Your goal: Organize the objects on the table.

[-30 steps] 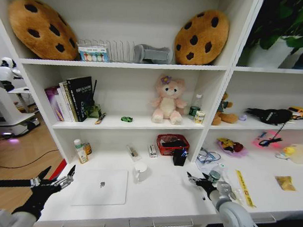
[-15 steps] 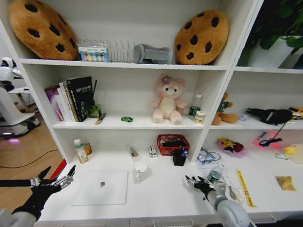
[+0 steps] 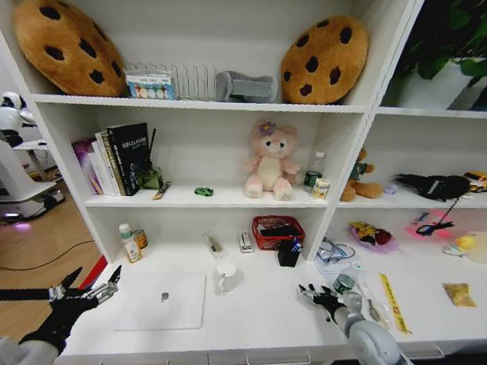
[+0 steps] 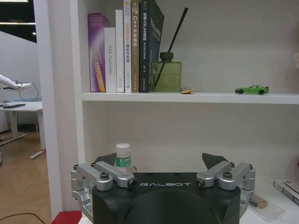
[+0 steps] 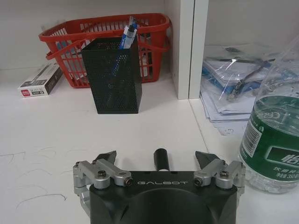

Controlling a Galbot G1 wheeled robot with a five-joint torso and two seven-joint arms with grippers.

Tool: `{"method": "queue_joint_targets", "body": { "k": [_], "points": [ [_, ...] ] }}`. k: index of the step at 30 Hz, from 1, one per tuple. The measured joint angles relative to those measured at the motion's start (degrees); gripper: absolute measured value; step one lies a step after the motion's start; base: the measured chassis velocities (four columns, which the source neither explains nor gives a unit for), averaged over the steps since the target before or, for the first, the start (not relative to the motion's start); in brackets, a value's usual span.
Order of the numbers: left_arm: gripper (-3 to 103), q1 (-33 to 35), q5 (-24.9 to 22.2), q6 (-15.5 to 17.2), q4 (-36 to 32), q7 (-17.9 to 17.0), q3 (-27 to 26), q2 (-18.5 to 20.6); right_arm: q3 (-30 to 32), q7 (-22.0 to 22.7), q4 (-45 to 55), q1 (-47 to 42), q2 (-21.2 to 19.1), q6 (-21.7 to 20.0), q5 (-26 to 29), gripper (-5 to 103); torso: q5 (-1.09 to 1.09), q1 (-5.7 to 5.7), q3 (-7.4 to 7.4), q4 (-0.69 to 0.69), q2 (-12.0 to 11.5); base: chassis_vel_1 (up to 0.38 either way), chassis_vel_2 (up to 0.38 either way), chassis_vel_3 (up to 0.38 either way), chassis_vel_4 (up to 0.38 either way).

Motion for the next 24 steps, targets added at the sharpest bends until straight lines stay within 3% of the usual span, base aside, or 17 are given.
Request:
{"method": "queue_joint_targets", "body": {
  "k": [7,10,12,17,18,19,20,22,24],
  "points": [
    [100,0.0,0.0,0.0,0.0,0.0,0.0,0.0,-0.7,-0.4,-0.7,0.9,-0.2,-0.5,0.0,75,0.0,0.0,0.0,0.0,0.0,0.0,0.0,0.0,0.0],
    [100,0.0,0.0,0.0,0.0,0.0,0.0,0.0,-1.0,-0.4,-0.9,1.1,-0.3,-0.6,-0.3,58,-0.01,0.0,0.0,0.0,0.0,0.0,0.0,0.0,0.0],
    [100,0.0,0.0,0.0,0.0,0.0,0.0,0.0,-1.0,-0.4,-0.9,1.2,-0.3,-0.6,-0.4,58,0.0,0.0,0.0,0.0,0.0,0.0,0.0,0.0,0.0],
    [100,0.0,0.0,0.0,0.0,0.0,0.0,0.0,-0.9,-0.5,-1.0,1.0,-0.7,-0.8,0.0,36,0.0,0.0,0.0,0.0,0.0,0.0,0.0,0.0,0.0],
    [100,0.0,0.0,0.0,0.0,0.0,0.0,0.0,-0.9,-0.5,-1.0,1.0,-0.7,-0.8,0.0,36,0.0,0.0,0.0,0.0,0.0,0.0,0.0,0.0,0.0],
    [100,0.0,0.0,0.0,0.0,0.0,0.0,0.0,-0.7,-0.5,-1.1,1.0,-0.9,-0.8,0.2,26,0.0,0.0,0.0,0.0,0.0,0.0,0.0,0.0,0.0],
    [100,0.0,0.0,0.0,0.0,0.0,0.0,0.0,-0.7,-0.5,-1.1,1.0,-0.9,-0.8,0.2,26,0.0,0.0,0.0,0.0,0.0,0.0,0.0,0.0,0.0],
    [100,0.0,0.0,0.0,0.0,0.0,0.0,0.0,-0.5,-0.2,-1.2,1.0,-1.2,-0.9,0.9,15,0.01,0.0,0.0,0.0,0.0,0.0,0.0,0.0,0.0],
    [100,0.0,0.0,0.0,0.0,0.0,0.0,0.0,-0.4,-0.2,-1.3,1.1,-1.4,-0.9,1.2,15,0.02,0.0,0.0,0.0,0.0,0.0,0.0,0.0,0.0]
  ]
}}
